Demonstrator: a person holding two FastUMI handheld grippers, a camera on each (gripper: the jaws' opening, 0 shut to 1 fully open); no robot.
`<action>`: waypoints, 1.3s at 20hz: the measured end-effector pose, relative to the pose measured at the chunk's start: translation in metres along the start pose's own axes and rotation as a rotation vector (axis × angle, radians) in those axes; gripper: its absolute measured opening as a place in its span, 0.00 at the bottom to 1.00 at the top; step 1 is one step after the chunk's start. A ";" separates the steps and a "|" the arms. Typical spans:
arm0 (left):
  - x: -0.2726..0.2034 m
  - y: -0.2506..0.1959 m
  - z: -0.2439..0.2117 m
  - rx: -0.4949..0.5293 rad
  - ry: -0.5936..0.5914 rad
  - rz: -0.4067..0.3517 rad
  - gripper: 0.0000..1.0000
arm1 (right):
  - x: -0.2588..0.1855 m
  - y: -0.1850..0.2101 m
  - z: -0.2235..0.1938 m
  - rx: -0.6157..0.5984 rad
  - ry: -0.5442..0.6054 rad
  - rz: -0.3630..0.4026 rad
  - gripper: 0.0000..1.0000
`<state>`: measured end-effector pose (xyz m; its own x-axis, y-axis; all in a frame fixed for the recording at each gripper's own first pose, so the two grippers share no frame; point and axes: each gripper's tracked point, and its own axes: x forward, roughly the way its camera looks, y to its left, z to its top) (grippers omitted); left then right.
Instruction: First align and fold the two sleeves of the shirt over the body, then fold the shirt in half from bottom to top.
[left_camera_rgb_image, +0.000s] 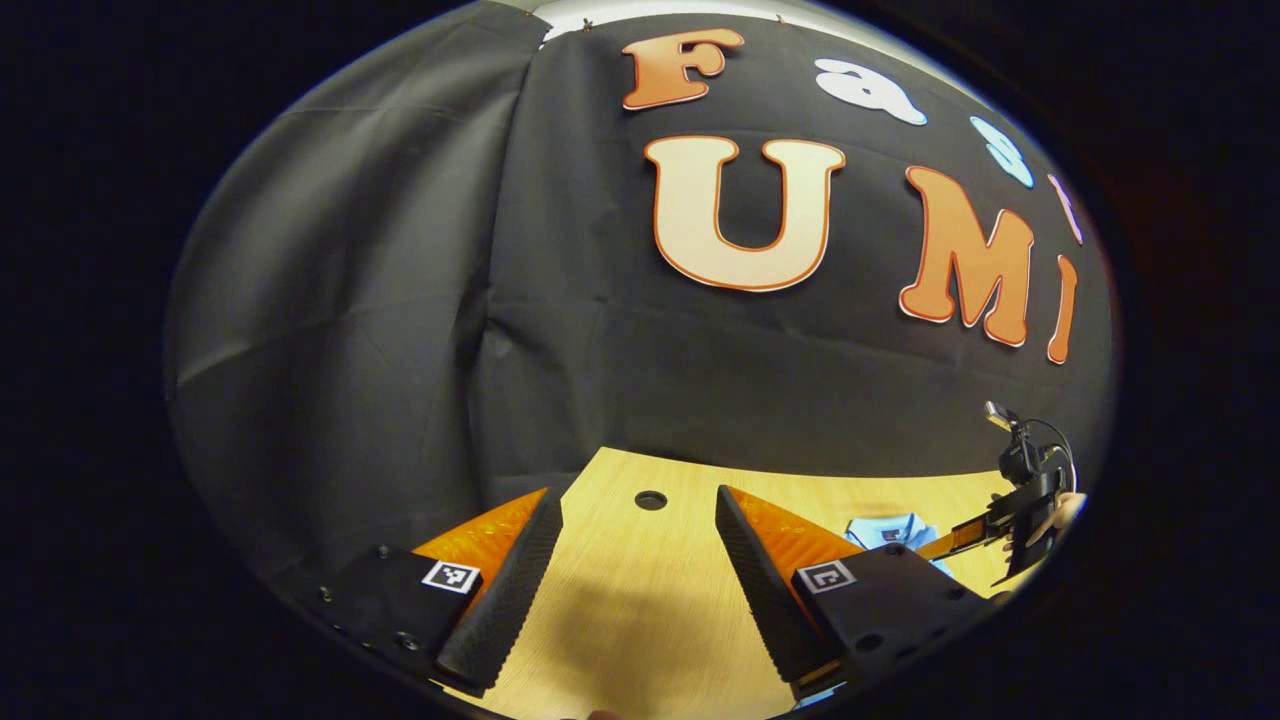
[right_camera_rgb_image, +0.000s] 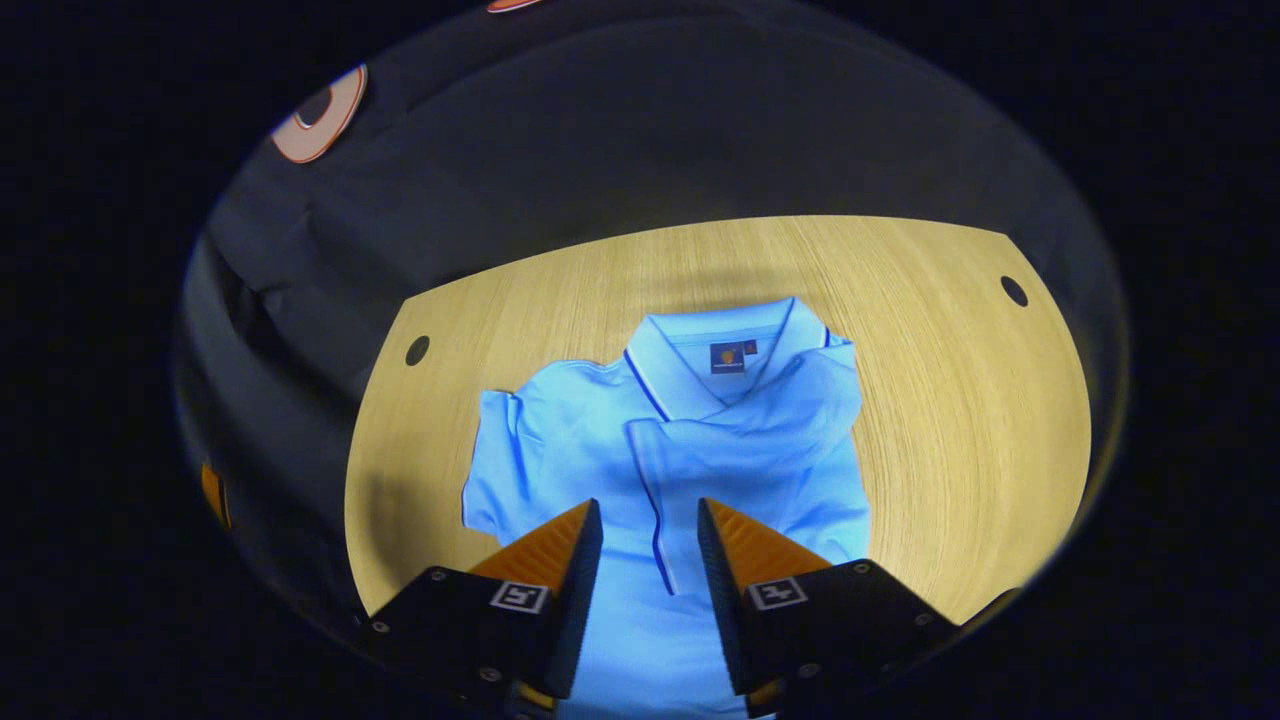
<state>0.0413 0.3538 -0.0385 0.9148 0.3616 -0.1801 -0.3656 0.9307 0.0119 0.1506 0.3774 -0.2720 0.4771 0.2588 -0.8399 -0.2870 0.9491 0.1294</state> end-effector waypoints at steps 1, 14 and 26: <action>0.003 -0.005 0.000 0.010 0.003 -0.007 1.00 | 0.000 0.001 0.000 -0.006 -0.005 0.002 0.59; 0.062 -0.094 -0.018 0.048 0.181 -0.168 1.00 | -0.046 -0.040 0.008 0.070 -0.101 -0.013 0.99; 0.150 -0.169 -0.102 0.159 0.592 -0.324 1.00 | -0.070 -0.107 -0.025 0.190 -0.078 -0.033 0.99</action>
<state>0.2224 0.2447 -0.1679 0.7095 0.0154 -0.7045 -0.0189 0.9998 0.0029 0.1275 0.2531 -0.2406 0.5488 0.2329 -0.8028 -0.1121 0.9722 0.2055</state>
